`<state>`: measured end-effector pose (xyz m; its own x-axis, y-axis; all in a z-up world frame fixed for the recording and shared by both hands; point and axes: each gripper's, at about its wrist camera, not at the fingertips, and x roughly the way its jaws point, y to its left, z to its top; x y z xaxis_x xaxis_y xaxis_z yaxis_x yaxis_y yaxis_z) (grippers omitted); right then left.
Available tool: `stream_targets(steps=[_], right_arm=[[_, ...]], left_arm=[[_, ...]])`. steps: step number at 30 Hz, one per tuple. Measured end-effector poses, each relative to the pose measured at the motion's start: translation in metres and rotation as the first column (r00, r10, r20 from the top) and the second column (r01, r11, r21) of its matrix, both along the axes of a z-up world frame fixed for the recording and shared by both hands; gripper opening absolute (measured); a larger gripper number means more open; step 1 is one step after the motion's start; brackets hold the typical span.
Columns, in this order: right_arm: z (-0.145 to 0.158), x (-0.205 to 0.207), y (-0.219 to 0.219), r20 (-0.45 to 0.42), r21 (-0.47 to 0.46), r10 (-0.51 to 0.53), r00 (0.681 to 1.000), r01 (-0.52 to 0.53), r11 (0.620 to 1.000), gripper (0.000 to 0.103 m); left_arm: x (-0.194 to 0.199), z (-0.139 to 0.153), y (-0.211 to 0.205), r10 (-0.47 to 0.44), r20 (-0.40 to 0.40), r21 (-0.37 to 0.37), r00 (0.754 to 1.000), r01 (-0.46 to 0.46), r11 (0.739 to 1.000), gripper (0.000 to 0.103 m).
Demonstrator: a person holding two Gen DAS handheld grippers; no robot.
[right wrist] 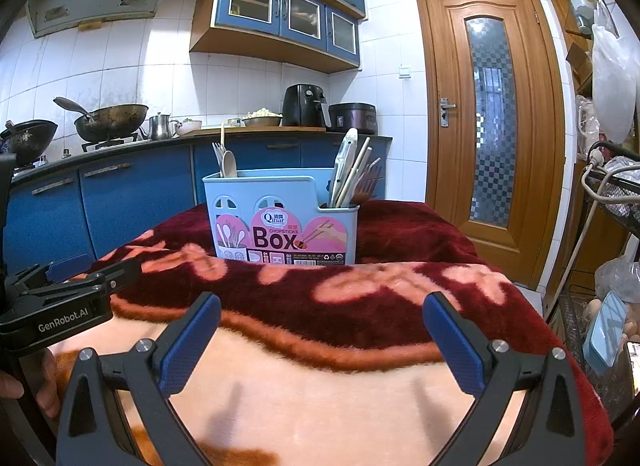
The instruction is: Organize utensils
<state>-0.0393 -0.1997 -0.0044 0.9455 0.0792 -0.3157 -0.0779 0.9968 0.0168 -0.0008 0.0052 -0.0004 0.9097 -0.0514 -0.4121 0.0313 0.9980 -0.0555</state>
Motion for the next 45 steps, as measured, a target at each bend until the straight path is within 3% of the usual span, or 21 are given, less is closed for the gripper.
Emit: stream_targets(steps=[45], right_arm=[[0.0001,-0.0005,0.0002,0.002,-0.002,-0.001,1.0,0.001,1.0,0.103]], left_arm=[[-0.0025,0.001,-0.0003,0.003,0.015,0.018,1.0,-0.004,1.0,0.082]])
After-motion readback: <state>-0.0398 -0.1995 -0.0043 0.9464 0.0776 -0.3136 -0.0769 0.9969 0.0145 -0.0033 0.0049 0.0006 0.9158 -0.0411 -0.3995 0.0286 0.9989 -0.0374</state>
